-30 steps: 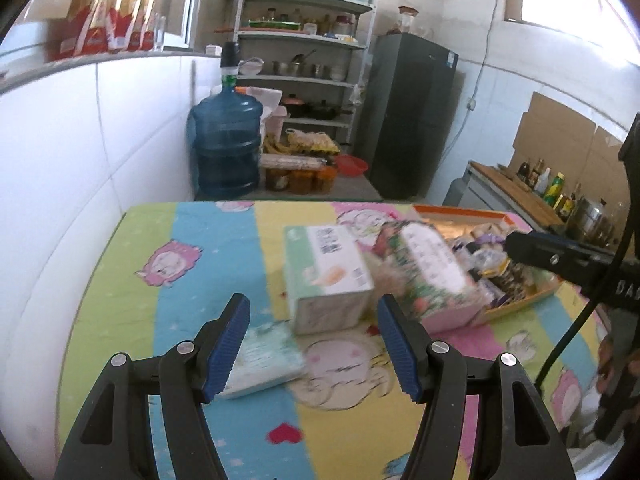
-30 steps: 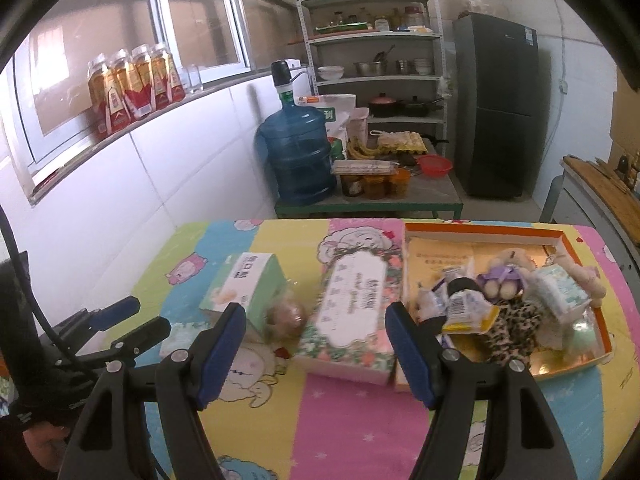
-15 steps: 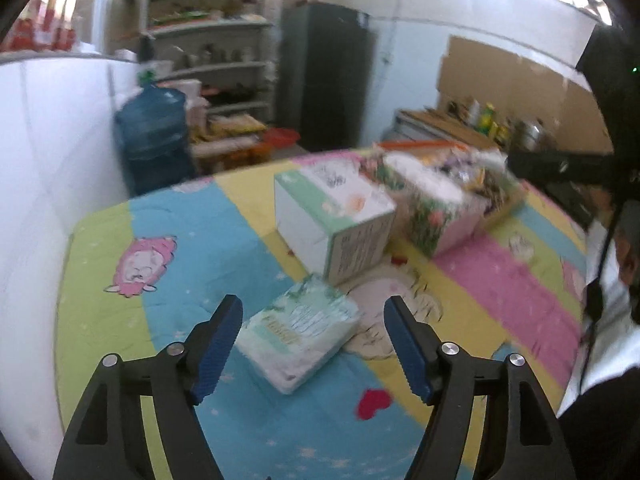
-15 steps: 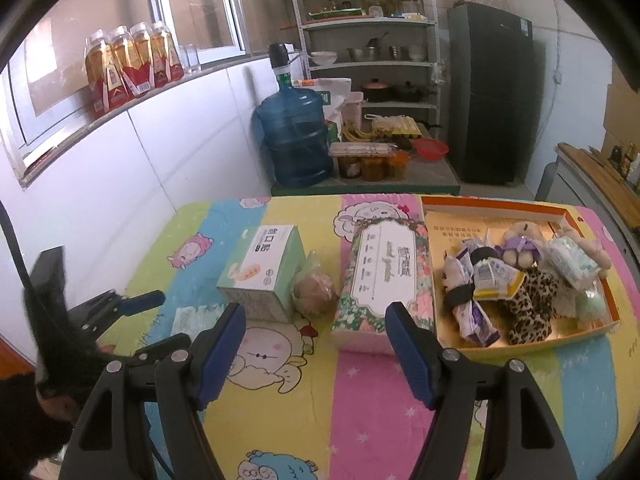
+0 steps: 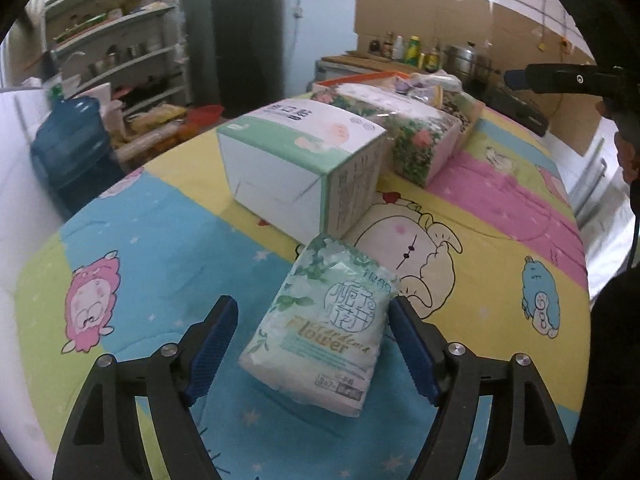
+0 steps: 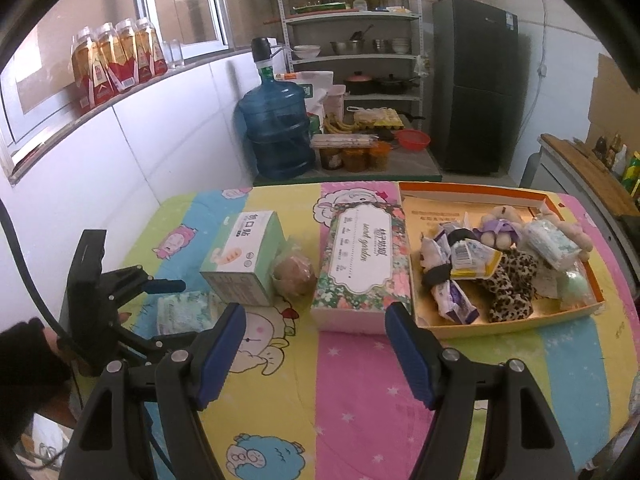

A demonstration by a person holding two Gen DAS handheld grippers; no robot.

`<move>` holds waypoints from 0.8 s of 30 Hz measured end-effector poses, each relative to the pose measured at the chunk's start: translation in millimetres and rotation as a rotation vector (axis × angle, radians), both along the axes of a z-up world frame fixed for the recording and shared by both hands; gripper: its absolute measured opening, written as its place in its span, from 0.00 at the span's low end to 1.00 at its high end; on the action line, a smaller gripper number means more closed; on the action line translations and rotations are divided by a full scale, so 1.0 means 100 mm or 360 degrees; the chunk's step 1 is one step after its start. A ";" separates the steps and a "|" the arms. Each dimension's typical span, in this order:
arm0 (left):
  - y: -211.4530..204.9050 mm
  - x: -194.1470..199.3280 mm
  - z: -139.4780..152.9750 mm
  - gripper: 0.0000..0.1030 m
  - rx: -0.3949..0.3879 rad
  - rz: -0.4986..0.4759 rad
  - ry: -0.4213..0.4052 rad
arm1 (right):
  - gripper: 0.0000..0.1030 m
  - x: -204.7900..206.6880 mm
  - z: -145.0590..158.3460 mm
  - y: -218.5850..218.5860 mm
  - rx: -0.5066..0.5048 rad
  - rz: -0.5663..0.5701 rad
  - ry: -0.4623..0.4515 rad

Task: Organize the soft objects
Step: 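Grasp the white-green 'Flower' tissue pack with the left gripper, then lift the Flower tissue pack with the left gripper while the right grasps the clear bread-roll bag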

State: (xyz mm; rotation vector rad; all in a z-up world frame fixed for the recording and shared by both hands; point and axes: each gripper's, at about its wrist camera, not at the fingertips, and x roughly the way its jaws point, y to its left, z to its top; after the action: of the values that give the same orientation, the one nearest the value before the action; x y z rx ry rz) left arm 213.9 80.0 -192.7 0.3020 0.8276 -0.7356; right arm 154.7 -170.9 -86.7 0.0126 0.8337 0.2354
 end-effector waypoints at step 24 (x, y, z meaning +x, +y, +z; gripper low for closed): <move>0.07 -0.32 0.21 0.57 -0.0115 0.0816 0.0006 | 0.61 0.40 -0.07 0.40 -0.0151 0.0635 -0.0064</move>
State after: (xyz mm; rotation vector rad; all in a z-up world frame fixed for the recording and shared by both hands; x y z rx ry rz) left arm 182.4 87.0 -171.3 0.0172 0.8343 -0.2844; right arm 195.0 -131.3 -93.9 -0.2483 0.8014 0.5691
